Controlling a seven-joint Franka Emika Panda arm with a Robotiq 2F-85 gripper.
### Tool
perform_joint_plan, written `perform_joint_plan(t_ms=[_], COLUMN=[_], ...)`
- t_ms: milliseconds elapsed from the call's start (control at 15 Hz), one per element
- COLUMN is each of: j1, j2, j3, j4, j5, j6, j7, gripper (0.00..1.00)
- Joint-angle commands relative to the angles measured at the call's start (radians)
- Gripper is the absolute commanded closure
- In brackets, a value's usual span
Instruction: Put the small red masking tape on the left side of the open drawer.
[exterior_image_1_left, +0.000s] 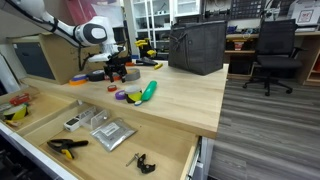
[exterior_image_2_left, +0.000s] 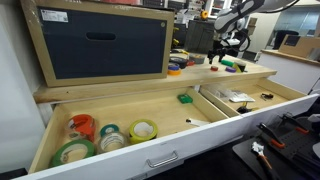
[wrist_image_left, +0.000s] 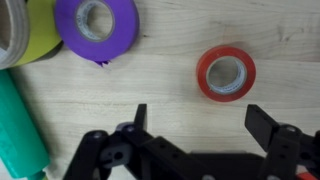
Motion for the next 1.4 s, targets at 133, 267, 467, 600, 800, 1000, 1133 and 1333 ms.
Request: perform_joint_plan(t_ms=[133,267,467,600,800,1000,1133,1333], j1=[-0.023,-0.025,-0.013,-0.004,0.011,0.019,0.014,0.005], j2=[0.000,-0.001,0.004,0.009,0.014,0.003,-0.004,-0.006], j3=[0.016,0.024,0.042,0.056,0.064,0.055,0.049,0.033], j4=[0.054,0.042,0.034,0.039,0.044,0.033,0.029,0.017], j5=[0.029,0.035,0.049,0.053,0.039,0.022,0.015,0.003], j6=[-0.141,-0.150,-0.135,-0.134,-0.149,-0.162,-0.170,-0.168], j7=[-0.049,-0.060,-0.065,-0.068,-0.072,-0.080,-0.093,-0.101], gripper=[0.00,0.00,0.00,0.00,0.00,0.00,0.00,0.00])
